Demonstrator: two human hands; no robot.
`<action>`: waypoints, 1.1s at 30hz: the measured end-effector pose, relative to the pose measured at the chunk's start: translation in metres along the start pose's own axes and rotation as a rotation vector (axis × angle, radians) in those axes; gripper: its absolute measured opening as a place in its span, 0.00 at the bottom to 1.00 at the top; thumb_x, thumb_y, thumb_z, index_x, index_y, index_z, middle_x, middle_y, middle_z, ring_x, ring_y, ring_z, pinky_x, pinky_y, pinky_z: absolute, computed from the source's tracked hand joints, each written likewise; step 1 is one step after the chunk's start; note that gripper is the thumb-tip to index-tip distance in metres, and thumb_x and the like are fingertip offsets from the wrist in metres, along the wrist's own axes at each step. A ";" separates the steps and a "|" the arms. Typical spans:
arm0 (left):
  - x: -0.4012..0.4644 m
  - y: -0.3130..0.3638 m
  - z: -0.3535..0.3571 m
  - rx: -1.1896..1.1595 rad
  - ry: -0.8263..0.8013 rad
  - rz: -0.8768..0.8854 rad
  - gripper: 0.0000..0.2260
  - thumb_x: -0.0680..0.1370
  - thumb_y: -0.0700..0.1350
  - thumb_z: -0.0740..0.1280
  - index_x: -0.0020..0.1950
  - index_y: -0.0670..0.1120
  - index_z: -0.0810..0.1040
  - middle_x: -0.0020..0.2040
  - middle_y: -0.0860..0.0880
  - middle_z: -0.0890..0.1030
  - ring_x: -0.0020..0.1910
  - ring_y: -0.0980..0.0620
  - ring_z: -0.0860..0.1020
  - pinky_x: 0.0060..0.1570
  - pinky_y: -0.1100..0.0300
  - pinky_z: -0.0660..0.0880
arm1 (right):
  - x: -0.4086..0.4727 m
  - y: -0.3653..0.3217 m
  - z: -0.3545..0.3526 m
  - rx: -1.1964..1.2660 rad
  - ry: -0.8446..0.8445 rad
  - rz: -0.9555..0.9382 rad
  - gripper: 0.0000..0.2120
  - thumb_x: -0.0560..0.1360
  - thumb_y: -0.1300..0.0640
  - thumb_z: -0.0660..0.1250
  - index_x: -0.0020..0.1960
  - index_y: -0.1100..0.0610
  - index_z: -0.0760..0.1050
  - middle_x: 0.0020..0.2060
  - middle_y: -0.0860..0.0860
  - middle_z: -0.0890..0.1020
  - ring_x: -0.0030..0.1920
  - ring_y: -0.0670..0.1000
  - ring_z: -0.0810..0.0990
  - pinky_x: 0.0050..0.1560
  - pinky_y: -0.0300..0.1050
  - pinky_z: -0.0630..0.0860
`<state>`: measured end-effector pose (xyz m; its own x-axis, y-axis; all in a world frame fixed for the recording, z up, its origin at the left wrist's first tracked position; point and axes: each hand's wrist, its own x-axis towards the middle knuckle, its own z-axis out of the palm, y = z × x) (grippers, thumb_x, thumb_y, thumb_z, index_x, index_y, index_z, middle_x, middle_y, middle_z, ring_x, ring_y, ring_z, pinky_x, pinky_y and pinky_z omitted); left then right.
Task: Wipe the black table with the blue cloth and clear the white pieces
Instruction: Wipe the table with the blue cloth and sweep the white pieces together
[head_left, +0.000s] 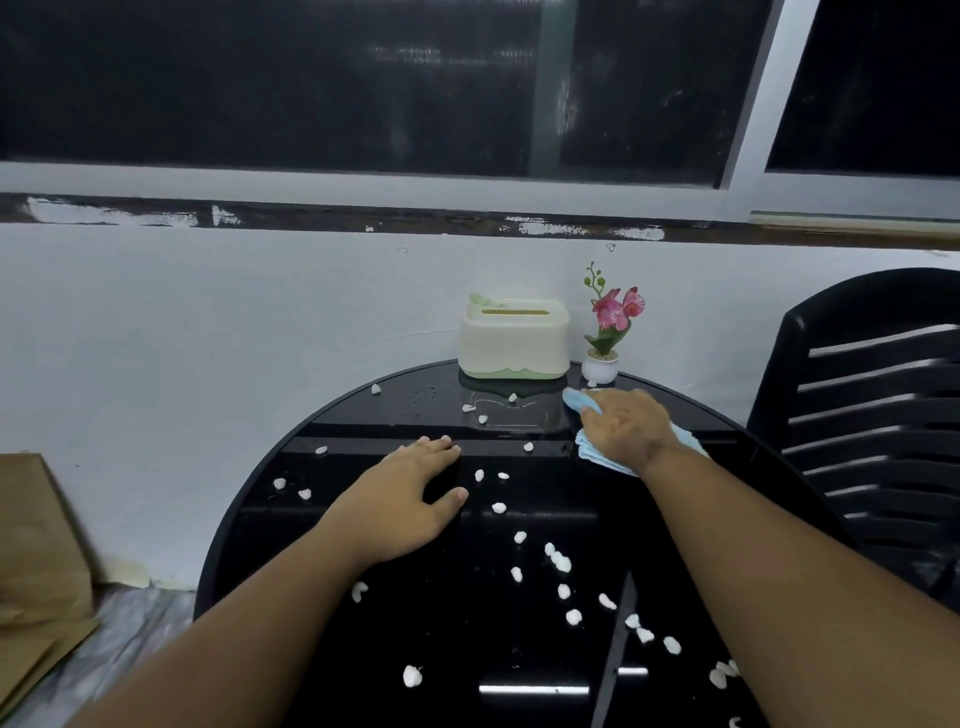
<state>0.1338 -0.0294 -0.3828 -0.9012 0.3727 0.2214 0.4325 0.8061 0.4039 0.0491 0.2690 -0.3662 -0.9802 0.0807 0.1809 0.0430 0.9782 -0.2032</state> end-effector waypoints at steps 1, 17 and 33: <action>0.000 0.000 0.000 -0.001 0.002 0.000 0.27 0.79 0.58 0.61 0.77 0.54 0.62 0.78 0.58 0.58 0.77 0.61 0.52 0.75 0.62 0.48 | 0.004 -0.010 0.003 0.005 -0.007 -0.030 0.20 0.79 0.48 0.53 0.69 0.48 0.71 0.65 0.52 0.77 0.63 0.59 0.72 0.66 0.55 0.67; -0.019 0.006 -0.016 0.002 0.204 -0.117 0.23 0.76 0.57 0.64 0.70 0.52 0.73 0.70 0.57 0.74 0.70 0.57 0.69 0.68 0.61 0.66 | -0.079 -0.075 0.002 0.134 -0.207 -0.527 0.21 0.82 0.49 0.56 0.75 0.41 0.64 0.74 0.44 0.68 0.74 0.48 0.61 0.72 0.45 0.56; -0.026 -0.017 -0.006 -0.096 0.098 -0.081 0.28 0.76 0.58 0.67 0.74 0.52 0.68 0.76 0.59 0.64 0.76 0.62 0.56 0.75 0.60 0.55 | -0.013 -0.033 0.010 0.125 -0.071 -0.276 0.20 0.82 0.49 0.54 0.74 0.47 0.67 0.71 0.46 0.72 0.71 0.54 0.66 0.73 0.49 0.57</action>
<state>0.1497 -0.0557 -0.3905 -0.9283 0.2577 0.2682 0.3633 0.7825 0.5058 0.0587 0.2333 -0.3719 -0.9629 -0.2025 0.1785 -0.2462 0.9300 -0.2730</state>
